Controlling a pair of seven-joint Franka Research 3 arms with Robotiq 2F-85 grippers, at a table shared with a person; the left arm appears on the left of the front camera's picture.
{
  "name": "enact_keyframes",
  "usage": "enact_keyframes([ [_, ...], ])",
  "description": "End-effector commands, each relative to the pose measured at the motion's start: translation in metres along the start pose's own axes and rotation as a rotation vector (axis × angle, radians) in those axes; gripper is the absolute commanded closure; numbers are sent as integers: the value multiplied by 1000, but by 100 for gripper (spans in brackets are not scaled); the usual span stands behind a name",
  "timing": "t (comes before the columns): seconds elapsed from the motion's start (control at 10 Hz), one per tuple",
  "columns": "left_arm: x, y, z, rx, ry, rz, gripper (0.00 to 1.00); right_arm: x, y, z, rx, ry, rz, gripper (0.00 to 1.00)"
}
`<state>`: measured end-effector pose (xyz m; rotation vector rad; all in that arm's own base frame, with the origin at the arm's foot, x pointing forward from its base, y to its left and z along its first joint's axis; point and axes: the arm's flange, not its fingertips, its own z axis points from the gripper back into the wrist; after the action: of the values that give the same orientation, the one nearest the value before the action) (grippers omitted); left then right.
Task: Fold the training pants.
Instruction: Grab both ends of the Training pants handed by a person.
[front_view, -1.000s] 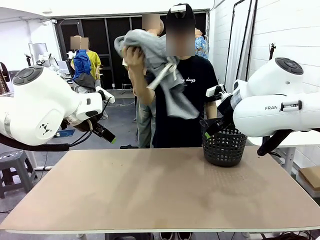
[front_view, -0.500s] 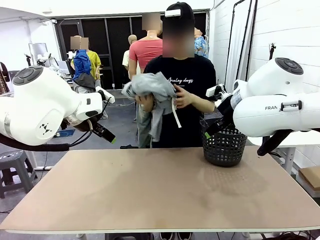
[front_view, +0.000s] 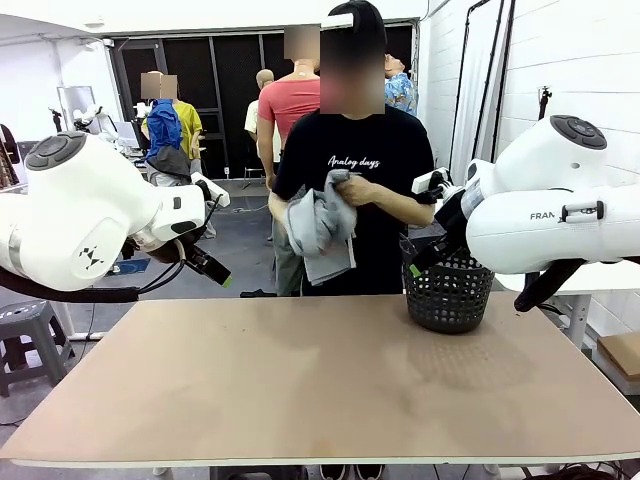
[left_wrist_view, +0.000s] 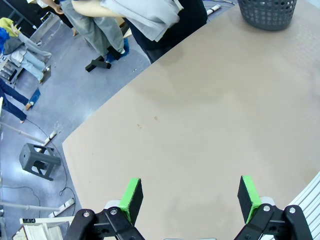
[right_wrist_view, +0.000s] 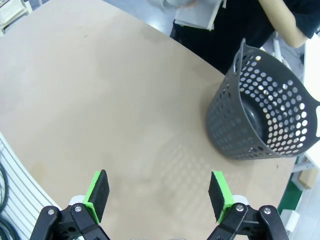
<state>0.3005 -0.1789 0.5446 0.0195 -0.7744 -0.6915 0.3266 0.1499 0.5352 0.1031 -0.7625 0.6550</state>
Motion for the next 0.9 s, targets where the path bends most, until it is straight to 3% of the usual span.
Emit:
enact_keyframes([
  [0.0, 1, 2, -2, 6, -11, -13, 0, 1, 0, 0, -2, -6, 0, 0],
  [0.8, 1, 2, -2, 6, -11, -13, 0, 1, 0, 0, -2, -6, 0, 0],
])
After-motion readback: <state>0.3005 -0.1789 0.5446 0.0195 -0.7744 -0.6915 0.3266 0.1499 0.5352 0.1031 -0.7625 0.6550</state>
